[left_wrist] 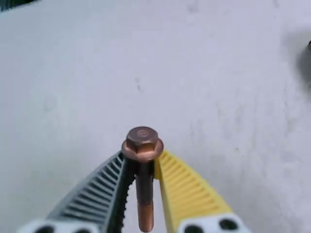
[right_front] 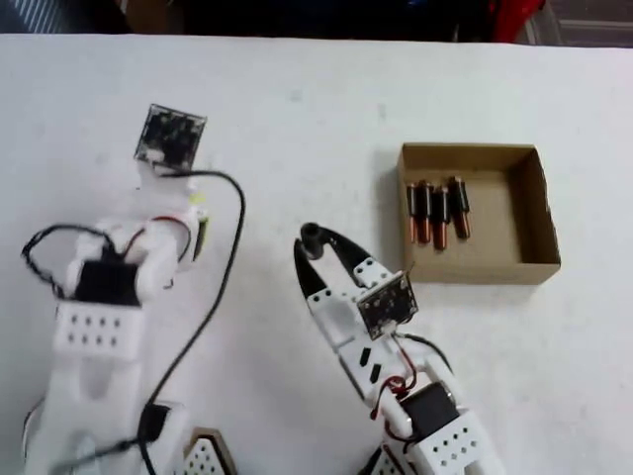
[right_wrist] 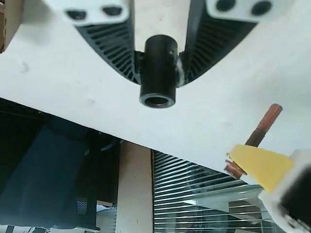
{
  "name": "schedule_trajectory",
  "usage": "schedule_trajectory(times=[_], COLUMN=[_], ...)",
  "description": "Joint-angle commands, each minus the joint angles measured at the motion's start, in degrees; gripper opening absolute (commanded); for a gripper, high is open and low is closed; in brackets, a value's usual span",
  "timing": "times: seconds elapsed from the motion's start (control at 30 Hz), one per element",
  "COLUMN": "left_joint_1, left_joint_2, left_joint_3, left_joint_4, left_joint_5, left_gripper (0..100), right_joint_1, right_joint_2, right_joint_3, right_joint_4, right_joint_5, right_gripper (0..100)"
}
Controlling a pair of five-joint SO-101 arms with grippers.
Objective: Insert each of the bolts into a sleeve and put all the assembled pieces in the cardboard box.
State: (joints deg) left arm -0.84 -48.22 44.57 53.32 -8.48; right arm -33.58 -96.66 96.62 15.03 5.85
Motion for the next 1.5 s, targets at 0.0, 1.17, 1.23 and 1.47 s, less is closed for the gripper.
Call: schedule_trajectory(times=[0.0, 1.17, 1.23, 1.47], left_joint_1=[4.4, 24.5, 27.0, 28.3], left_joint_2=[-7.5, -20.0, -19.9, -20.0], left_joint_3=[2.5, 8.6, 9.4, 11.2], left_joint_4=[-6.2, -29.4, -31.5, -33.9], left_joint_5=[-0.1, 21.1, 16.8, 15.3], left_gripper=[2, 2, 2, 2], right_joint_1=[-0.6, -3.5, -3.4, -3.3], right_joint_2=[-0.7, -0.7, -0.7, -0.7], right_joint_3=[0.5, 0.5, 0.5, 0.5], right_joint_4=[-0.4, -3.6, -3.4, -3.3], right_joint_5=[1.0, -5.1, -5.1, -5.1], right_gripper=[2.3, 2.3, 2.3, 2.3])
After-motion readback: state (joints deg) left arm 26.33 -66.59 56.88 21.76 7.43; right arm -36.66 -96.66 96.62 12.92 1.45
